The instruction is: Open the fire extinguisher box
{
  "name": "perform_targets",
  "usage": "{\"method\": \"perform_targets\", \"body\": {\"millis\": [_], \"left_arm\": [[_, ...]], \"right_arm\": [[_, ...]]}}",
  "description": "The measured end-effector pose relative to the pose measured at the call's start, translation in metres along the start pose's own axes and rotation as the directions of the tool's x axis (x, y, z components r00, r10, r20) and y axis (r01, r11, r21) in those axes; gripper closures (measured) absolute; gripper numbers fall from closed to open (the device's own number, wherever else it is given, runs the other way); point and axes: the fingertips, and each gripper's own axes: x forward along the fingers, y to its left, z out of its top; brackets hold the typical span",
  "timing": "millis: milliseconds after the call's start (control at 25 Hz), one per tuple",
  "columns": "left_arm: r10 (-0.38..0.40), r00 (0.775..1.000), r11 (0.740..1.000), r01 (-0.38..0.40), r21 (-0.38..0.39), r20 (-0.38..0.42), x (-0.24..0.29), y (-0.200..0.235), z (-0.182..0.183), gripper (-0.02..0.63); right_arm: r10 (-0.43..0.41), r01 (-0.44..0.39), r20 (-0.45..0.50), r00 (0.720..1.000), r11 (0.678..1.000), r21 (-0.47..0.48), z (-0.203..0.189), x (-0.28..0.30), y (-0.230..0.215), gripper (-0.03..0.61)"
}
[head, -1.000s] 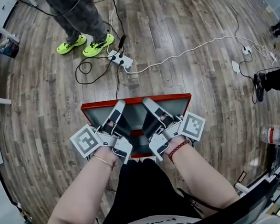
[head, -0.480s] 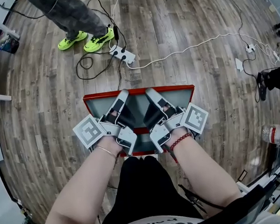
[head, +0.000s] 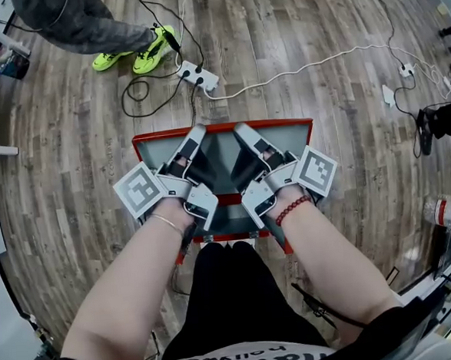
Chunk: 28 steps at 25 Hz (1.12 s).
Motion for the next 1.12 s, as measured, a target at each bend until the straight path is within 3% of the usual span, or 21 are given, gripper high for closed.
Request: {"method": "perform_targets", "body": {"millis": [280,560,920,1120], "left_arm": [[-0.01,1.0,1.0,0.01,-0.001,0.01,0.008,-0.003,-0.009,0.572],[0.002,1.0,1.0,-0.002,-0.019,0.016,0.01,0.004,-0.001,0.572],[0.02,0.992,0.996,-0.009,-0.089,0.122,-0.024,0.018,0.019,0.572],[0.094,0.994,0.996,-0.094,-0.013,0.057,-0.043,0.024,0.025,0.572]], "right_arm": [[0.006,-0.006,0.007,1.0,1.0,0.006,0.009,-0.011,0.002,0.549],[0.009,-0.007,0.033,0.999,0.999,-0.049,0.016,-0.007,-0.001,0.541],[-0.043,0.045,0.074,0.996,0.999,-0.023,0.019,-0.019,-0.01,0.494],[-0.096,0.096,0.126,0.987,0.995,0.008,0.023,-0.029,-0.012,0.494]]}}
